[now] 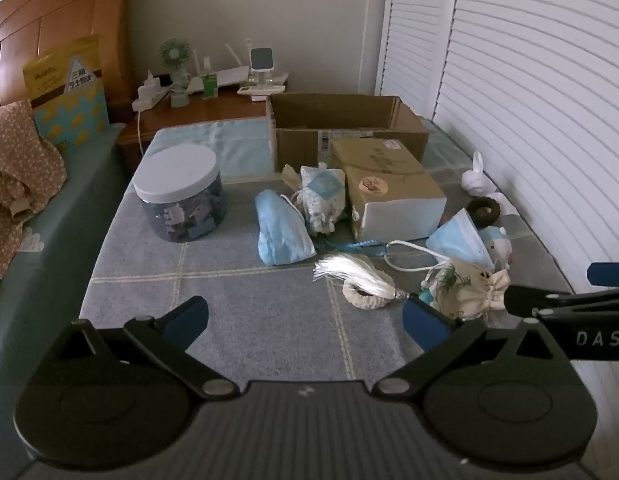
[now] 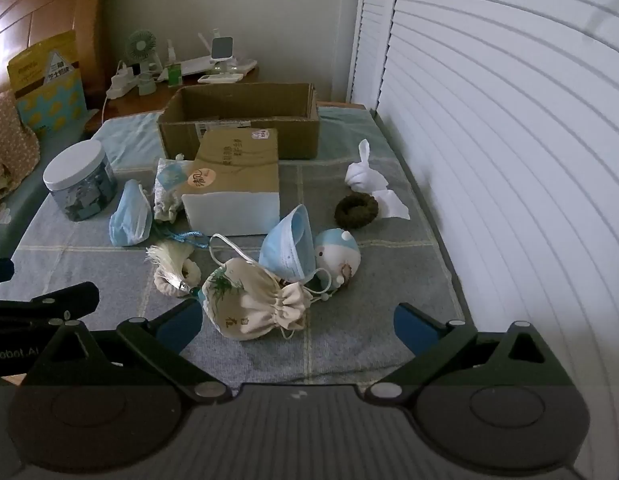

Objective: Organize soft objects

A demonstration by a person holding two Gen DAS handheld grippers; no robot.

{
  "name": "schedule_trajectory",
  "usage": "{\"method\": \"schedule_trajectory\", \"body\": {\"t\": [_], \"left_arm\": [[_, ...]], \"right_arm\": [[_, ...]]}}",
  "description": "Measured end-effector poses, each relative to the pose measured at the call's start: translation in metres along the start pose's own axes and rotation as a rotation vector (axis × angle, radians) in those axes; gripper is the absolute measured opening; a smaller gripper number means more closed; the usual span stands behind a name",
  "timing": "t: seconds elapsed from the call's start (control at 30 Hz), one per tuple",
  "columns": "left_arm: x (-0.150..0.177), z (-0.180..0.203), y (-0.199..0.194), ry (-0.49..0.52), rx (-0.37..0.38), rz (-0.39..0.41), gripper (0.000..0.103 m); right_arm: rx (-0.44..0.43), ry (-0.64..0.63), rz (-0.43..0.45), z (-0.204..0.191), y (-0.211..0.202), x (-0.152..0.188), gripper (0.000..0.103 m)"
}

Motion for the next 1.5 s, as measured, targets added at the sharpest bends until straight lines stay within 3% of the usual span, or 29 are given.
{"method": "schedule_trajectory", "body": {"t": [1.5], "left_arm": [[-0.0047,0.0018,-0.0002,0.007,0.008,0.008,0.102]], "right_arm": [[0.006,-0.009,0.002,0.0015,0.0003,-0.0018,0.103]]}}
Point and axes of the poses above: each gripper's, at about its wrist camera, not at the fingertips, and y roughly the way its jaws point, z to its right, x to its underside, the point moved 2 cm from there along y, roughly the way its jaws point, and after that the axes turned 13 degrees about y, right-handed, at the moved point
